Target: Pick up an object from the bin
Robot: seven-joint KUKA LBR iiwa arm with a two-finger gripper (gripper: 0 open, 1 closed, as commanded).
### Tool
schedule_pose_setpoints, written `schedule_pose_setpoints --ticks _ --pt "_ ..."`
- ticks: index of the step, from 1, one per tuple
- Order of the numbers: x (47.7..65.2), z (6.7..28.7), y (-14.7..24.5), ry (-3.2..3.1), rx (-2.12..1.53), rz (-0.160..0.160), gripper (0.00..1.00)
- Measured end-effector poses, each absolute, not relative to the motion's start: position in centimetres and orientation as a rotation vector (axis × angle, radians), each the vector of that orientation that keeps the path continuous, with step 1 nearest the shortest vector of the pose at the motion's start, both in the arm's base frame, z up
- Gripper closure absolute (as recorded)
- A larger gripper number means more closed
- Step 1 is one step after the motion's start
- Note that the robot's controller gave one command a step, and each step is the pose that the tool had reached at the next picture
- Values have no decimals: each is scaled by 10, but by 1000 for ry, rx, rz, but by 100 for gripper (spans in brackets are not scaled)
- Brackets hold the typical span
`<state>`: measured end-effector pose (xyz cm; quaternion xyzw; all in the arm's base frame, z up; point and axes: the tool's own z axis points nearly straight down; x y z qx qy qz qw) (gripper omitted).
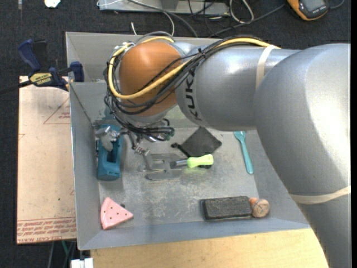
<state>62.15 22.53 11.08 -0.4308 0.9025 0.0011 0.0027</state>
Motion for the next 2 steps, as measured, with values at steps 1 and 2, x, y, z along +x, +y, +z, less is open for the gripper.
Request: schedule_pose_setpoints --ticks 1,2 --pt "598 89 222 2468 -1895 -9 0" --pt "603 80 237 2312 -2095 -20 0"
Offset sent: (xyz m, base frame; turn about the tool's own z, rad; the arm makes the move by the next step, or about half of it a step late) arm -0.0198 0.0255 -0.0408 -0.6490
